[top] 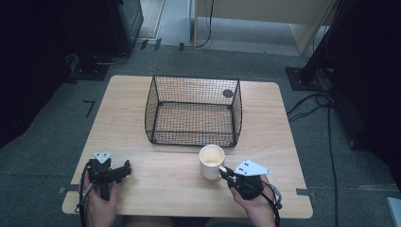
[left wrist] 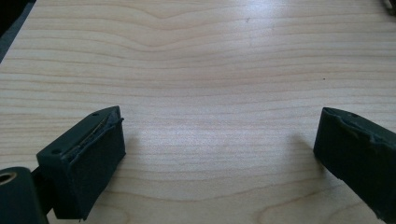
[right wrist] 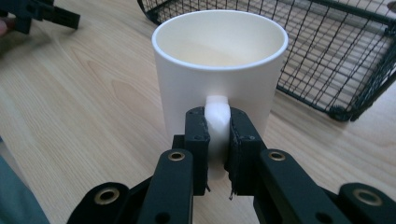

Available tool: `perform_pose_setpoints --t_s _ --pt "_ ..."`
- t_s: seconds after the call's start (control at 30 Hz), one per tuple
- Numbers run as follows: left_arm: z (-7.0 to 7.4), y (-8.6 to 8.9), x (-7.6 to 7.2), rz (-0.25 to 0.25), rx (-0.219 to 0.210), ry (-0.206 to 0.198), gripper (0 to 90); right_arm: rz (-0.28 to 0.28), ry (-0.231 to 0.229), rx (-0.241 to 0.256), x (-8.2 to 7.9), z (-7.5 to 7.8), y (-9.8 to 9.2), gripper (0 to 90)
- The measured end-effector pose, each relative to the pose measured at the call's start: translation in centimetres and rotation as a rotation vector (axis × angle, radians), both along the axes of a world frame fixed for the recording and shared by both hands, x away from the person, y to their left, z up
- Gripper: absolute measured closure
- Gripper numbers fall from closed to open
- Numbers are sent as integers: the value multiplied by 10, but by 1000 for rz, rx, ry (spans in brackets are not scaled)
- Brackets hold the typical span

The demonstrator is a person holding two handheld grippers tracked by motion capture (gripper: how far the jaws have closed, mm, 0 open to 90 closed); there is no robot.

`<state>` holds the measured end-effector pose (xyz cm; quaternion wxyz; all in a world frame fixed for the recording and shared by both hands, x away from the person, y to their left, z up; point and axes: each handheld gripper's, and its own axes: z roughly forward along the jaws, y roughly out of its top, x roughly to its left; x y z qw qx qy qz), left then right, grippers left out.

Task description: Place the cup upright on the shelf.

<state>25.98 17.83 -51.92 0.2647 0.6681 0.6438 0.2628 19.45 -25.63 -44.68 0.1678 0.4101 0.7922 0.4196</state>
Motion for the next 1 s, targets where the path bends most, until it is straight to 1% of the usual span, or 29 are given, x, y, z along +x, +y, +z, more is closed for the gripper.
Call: perform_pose_setpoints --t_s 0.03,0.07,0.1,0.17,0.43,0.47,0.5,0.57,0.7,0.73,0.77,0.83,0.93,1.0 --pt "0 0 0 0 0 0 22 3 0 7 1 3 0 806" --pt "0 0 0 0 0 0 22 3 0 7 1 3 0 806" --pt "0 0 0 0 0 0 22 12 -6 19 3 8 1 806" --pt "0 0 0 1 0 0 22 19 -15 25 5 14 2 806" --pt "0 0 0 2 -2 -1 22 49 -45 28 14 36 10 806" --pt "0 0 0 2 -2 -1 22 49 -45 28 14 36 10 806" --pt "0 0 0 2 -2 -1 22 51 -54 30 16 42 12 806" --pt "0 0 0 2 -2 -1 22 56 -61 34 19 48 13 806" --pt "0 0 0 2 -2 -1 22 65 -75 34 23 57 17 806" --pt "0 0 0 2 -2 -1 22 65 -75 34 23 57 17 806" --pt "0 0 0 2 -2 -1 22 68 -79 34 26 62 18 806" --pt "0 0 0 2 -2 -1 22 69 -82 37 30 67 20 806" --pt "0 0 0 2 -2 -1 22 69 -88 37 34 71 21 806" --pt "0 0 0 2 -2 0 22 71 -93 43 41 77 22 806"
